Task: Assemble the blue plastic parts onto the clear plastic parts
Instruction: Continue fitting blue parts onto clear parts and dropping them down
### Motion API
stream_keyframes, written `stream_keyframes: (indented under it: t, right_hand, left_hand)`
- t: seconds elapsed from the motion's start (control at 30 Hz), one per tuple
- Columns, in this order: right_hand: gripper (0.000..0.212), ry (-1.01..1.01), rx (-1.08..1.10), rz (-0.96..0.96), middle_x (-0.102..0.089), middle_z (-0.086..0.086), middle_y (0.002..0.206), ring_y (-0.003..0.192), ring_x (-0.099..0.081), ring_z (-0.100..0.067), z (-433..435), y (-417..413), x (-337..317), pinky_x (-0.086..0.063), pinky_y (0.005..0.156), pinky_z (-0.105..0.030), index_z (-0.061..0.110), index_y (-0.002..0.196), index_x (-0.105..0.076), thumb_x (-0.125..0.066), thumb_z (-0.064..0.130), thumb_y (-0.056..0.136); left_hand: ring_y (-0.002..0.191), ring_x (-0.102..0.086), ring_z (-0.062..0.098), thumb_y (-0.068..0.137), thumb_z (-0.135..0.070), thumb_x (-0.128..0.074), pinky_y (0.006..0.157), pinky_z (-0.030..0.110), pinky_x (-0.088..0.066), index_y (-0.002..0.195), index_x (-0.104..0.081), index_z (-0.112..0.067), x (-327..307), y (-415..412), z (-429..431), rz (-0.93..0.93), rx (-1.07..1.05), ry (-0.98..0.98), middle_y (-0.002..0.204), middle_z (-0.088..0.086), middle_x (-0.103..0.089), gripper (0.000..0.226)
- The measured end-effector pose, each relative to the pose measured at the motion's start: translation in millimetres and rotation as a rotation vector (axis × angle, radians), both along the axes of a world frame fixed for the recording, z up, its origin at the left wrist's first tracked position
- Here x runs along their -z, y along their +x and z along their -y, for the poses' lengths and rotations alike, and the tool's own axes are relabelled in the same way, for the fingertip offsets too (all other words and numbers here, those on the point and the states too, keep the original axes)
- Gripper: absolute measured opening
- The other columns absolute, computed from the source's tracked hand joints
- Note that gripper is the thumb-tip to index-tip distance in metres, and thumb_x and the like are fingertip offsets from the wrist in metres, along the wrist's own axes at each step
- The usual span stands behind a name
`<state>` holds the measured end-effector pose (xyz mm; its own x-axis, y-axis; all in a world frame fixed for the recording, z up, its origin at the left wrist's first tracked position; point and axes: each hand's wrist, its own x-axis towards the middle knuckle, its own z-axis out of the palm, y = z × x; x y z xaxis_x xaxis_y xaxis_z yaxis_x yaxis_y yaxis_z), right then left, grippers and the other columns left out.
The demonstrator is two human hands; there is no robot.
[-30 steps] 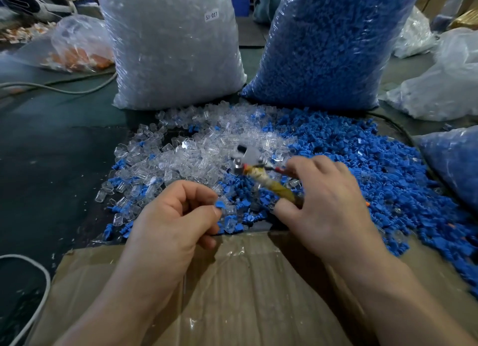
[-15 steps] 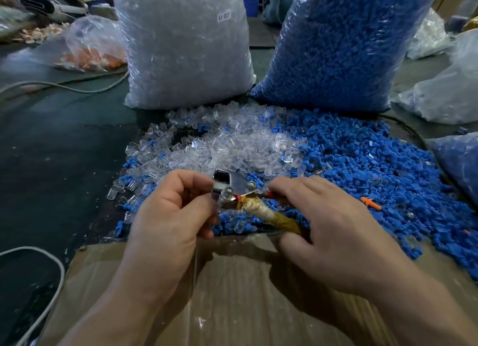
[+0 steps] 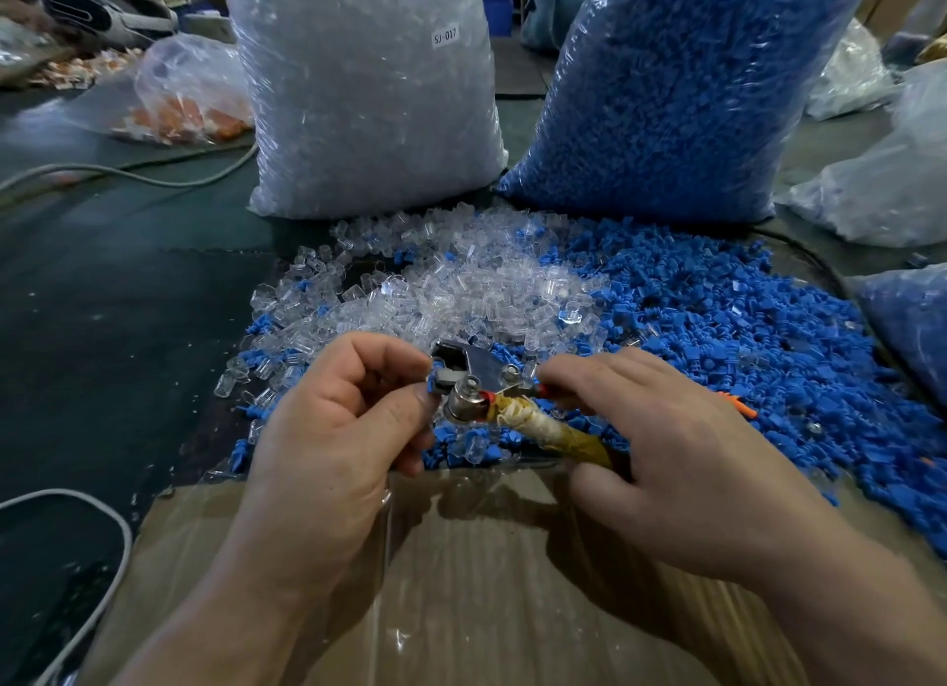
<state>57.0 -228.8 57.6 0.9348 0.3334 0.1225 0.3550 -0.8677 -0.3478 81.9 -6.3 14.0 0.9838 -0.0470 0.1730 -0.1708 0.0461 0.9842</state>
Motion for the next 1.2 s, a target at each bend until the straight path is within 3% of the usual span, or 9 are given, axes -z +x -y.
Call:
stream_keyframes:
  t: [0.3,0.4,0.57,0.67,0.8,0.97,1.03,1.13,1.2]
  right_hand:
    - [0.045,-0.041,0.065,-0.010,-0.057,0.017,0.088,0.086,-0.052,-0.007,-6,0,0,-0.049,0.076,-0.034,0.040,0.115,-0.053,-0.045,0.054,0.073]
    - [0.046,-0.038,0.121,0.009,-0.058,0.018,0.095,0.092,-0.053,-0.008,0,0,4,-0.047,0.078,-0.031,0.040,0.115,-0.052,-0.046,0.055,0.072]
    - [0.075,-0.200,0.325,0.048,-0.059,0.009,0.112,0.105,-0.047,-0.019,8,15,12,-0.041,0.091,-0.039,0.031,0.134,-0.050,-0.037,0.067,0.070]
    - [0.065,-0.281,0.320,-0.002,-0.056,0.008,0.119,0.112,-0.042,-0.019,8,20,17,-0.035,0.096,-0.039,0.035,0.134,-0.046,-0.053,0.067,0.078]
    - [0.058,-0.186,0.292,0.129,-0.056,0.008,0.119,0.113,-0.043,-0.020,6,18,17,-0.033,0.097,-0.041,0.032,0.124,-0.055,-0.046,0.069,0.080]
    - [0.029,-0.002,0.014,0.315,-0.064,0.006,0.091,0.086,-0.057,-0.019,-26,0,16,-0.043,0.077,-0.038,0.024,0.099,-0.065,-0.049,0.048,0.093]
    - [0.015,-0.006,-0.041,0.340,-0.063,0.003,0.084,0.079,-0.059,-0.024,-31,-1,19,-0.045,0.073,-0.041,0.020,0.093,-0.065,-0.059,0.034,0.093]
    - [0.013,0.037,-0.023,0.325,-0.066,0.000,0.088,0.082,-0.061,-0.025,-27,-2,20,-0.046,0.075,-0.040,0.017,0.096,-0.066,-0.074,0.019,0.086]
    - [0.012,0.080,-0.017,0.316,-0.066,0.001,0.090,0.083,-0.059,-0.023,-28,-4,18,-0.046,0.076,-0.038,0.017,0.098,-0.066,-0.072,0.017,0.087]
  left_hand:
    - [0.058,-0.059,0.012,0.078,-0.009,-0.069,0.048,0.020,-0.049,0.087,-0.071,-0.025,-7,-2,3,-0.027,-0.010,-0.037,0.071,0.003,-0.066,0.018]
    - [0.056,-0.058,0.011,0.088,0.003,-0.068,0.048,0.020,-0.049,0.085,-0.071,-0.026,-5,0,2,-0.017,-0.074,0.015,0.066,0.001,-0.065,0.029]
    - [0.047,-0.054,0.010,0.086,-0.002,-0.068,0.042,0.019,-0.044,0.079,-0.071,-0.031,-4,0,2,-0.185,-0.032,0.073,0.056,0.002,-0.061,0.030]
    - [0.046,-0.055,0.010,0.089,0.000,-0.065,0.042,0.018,-0.043,0.079,-0.071,-0.032,-5,-4,10,-0.246,0.019,0.151,0.056,0.005,-0.063,0.035]
    - [0.041,-0.056,0.006,0.089,-0.003,-0.068,0.039,0.016,-0.043,0.081,-0.070,-0.022,-10,-11,20,-0.244,-0.058,0.214,0.055,0.004,-0.065,0.021]
    - [0.057,-0.064,0.010,0.084,-0.020,-0.070,0.056,0.025,-0.054,0.091,-0.066,-0.042,-11,-21,28,-0.035,-0.113,0.454,0.070,-0.010,-0.071,0.024]
    - [0.056,-0.062,0.006,0.084,-0.025,-0.070,0.053,0.015,-0.049,0.092,-0.065,-0.044,-12,-25,27,0.054,-0.102,0.515,0.070,-0.014,-0.070,0.021]
    - [0.056,-0.064,0.005,0.093,-0.031,-0.069,0.050,0.009,-0.045,0.090,-0.068,-0.041,-18,-26,26,0.080,-0.078,0.444,0.071,-0.011,-0.070,0.010]
    - [0.051,-0.065,0.007,0.091,-0.041,-0.064,0.046,0.013,-0.047,0.086,-0.069,-0.035,-22,-25,24,-0.043,-0.057,0.329,0.069,-0.002,-0.071,0.010]
